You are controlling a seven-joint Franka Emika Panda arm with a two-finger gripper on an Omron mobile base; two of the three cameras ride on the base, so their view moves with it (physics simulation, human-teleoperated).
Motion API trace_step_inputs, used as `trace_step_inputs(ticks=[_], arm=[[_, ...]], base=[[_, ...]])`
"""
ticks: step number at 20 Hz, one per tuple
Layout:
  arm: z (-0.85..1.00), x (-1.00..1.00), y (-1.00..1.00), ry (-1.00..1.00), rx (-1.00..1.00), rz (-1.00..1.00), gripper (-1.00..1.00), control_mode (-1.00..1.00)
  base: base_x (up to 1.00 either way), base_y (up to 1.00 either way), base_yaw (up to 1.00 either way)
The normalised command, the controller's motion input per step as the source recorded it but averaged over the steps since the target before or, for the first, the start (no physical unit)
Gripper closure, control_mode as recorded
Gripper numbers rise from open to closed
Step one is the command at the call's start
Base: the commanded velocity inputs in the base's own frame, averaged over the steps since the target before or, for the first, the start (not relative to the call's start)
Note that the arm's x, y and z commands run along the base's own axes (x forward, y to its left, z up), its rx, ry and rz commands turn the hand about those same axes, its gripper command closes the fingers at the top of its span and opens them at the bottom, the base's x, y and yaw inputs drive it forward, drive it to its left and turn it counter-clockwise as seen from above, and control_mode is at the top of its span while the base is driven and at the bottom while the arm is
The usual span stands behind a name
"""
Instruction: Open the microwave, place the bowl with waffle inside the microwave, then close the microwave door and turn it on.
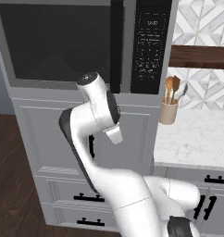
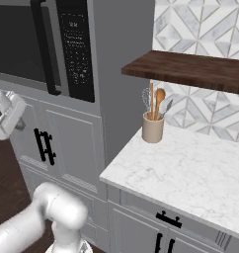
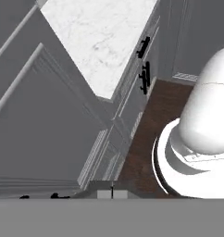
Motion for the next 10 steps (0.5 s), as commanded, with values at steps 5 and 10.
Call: trace_step_inputs(ticks=[5, 10], arm=[[0.04, -0.97, -0.27, -0.65, 0.15, 0.25, 1.0, -1.0], [0.98, -1.0, -0.37, -0.46, 0.11, 0.01, 1.0, -1.0]], base=[[0.0, 0.0, 0.0], [0.0, 0.0, 0.0]])
